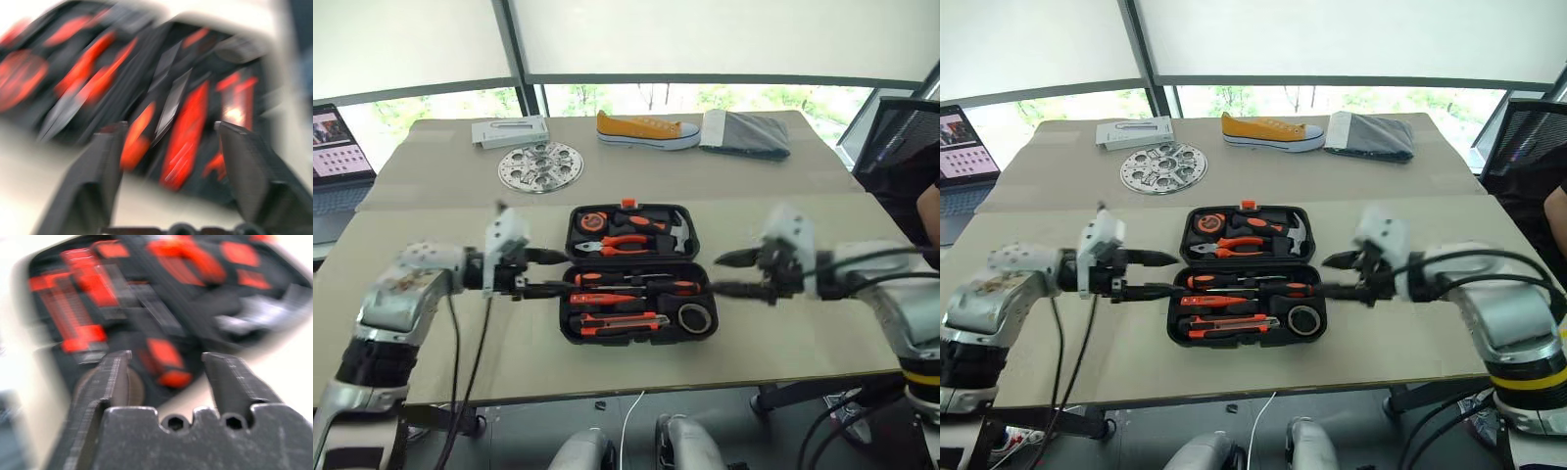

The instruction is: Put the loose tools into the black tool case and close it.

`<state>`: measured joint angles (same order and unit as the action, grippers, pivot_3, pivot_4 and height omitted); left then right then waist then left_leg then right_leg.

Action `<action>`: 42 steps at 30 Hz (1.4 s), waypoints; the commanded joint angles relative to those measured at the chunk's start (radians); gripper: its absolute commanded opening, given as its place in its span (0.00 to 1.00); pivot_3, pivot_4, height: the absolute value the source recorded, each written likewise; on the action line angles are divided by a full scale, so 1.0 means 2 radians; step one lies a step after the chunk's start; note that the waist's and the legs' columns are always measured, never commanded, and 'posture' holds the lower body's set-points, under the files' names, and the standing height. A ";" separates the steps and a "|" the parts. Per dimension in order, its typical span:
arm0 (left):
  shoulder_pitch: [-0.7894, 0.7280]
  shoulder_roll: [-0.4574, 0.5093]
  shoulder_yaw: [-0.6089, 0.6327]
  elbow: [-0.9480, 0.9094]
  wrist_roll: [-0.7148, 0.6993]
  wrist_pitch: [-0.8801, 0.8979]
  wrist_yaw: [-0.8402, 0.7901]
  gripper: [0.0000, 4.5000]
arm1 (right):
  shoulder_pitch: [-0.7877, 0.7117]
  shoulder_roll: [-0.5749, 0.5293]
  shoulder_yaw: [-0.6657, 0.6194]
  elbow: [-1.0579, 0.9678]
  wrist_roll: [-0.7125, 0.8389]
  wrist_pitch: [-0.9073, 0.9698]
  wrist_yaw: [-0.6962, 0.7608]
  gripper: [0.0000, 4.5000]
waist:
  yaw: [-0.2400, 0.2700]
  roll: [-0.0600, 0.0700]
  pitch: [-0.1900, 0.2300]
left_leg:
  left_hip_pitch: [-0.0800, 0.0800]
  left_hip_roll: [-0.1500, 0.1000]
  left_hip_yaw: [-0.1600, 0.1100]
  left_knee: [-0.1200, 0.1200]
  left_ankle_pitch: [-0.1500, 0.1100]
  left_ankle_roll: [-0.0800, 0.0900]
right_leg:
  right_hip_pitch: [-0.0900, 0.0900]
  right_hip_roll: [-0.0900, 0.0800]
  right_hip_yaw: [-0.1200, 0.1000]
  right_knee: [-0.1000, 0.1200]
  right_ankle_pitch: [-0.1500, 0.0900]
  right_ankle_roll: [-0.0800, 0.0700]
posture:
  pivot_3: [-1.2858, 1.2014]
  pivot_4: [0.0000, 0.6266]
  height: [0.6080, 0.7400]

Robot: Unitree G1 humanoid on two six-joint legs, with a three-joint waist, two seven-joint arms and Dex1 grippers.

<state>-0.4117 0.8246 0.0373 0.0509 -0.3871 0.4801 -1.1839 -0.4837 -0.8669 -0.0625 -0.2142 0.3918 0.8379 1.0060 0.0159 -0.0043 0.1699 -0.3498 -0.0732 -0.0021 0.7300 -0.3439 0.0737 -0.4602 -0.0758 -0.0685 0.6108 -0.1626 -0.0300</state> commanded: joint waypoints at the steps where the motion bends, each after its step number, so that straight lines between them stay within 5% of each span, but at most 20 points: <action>1: 0.009 0.000 0.008 0.017 0.026 -0.044 0.022 0.32 | 0.005 0.014 -0.009 0.060 -0.030 -0.067 -0.032 0.29 | 0.002 0.000 0.000 | 0.000 0.000 0.000 0.000 0.000 0.000 | 0.000 0.000 0.000 0.000 0.000 0.000 | 0.52 0.24 1.00; 5: 0.008 -0.019 -0.017 0.040 0.054 -0.079 0.033 0.00 | 0.029 0.037 0.023 0.095 -0.060 -0.147 -0.031 0.01 | 0.003 0.000 0.000 | 0.000 0.000 0.000 0.000 0.000 0.000 | 0.000 0.000 0.000 0.000 0.000 0.000 | 0.52 0.24 1.00; 16: -0.008 -0.065 -0.056 0.039 0.063 -0.059 0.037 0.00 | 0.038 0.098 0.077 0.091 -0.093 -0.261 -0.025 0.01 | -0.004 0.000 0.000 | 0.001 0.000 0.001 0.000 0.000 0.000 | 0.000 0.000 0.001 0.001 0.000 0.000 | 0.52 0.24 1.00; 25: 0.046 -0.021 -0.064 -0.035 0.051 -0.046 -0.025 0.00 | 0.104 0.069 0.077 0.020 -0.080 -0.295 0.035 0.01 | -0.006 0.000 0.000 | 0.001 0.000 0.001 -0.002 0.000 0.000 | 0.000 0.000 0.000 0.000 0.000 0.000 | 0.52 0.24 1.00; 34: 0.091 0.020 -0.022 -0.005 0.063 -0.070 -0.018 0.00 | 0.167 0.050 0.047 0.000 -0.091 -0.294 0.020 0.01 | -0.006 0.000 0.000 | 0.002 0.000 0.001 -0.002 0.000 0.000 | 0.000 0.000 0.001 0.000 0.000 0.000 | 0.52 0.24 1.00; 42: 0.036 0.004 -0.018 0.041 0.052 -0.064 -0.001 0.00 | 0.132 0.052 0.040 0.059 -0.106 -0.301 -0.004 0.01 | -0.002 0.000 0.000 | 0.003 0.000 0.001 -0.001 0.000 0.000 | 0.002 0.000 0.001 0.000 0.000 0.000 | 0.52 0.24 1.00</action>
<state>-0.2983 0.8516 -0.0027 0.1393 -0.2681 0.3340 -1.1999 -0.1839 -0.7711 0.0310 -0.1064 0.1796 0.2635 1.0161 0.0121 -0.0043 0.1700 -0.3435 -0.0733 0.0005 0.7274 -0.3439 0.0733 -0.4571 -0.0758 -0.0661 0.6115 -0.1628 -0.0301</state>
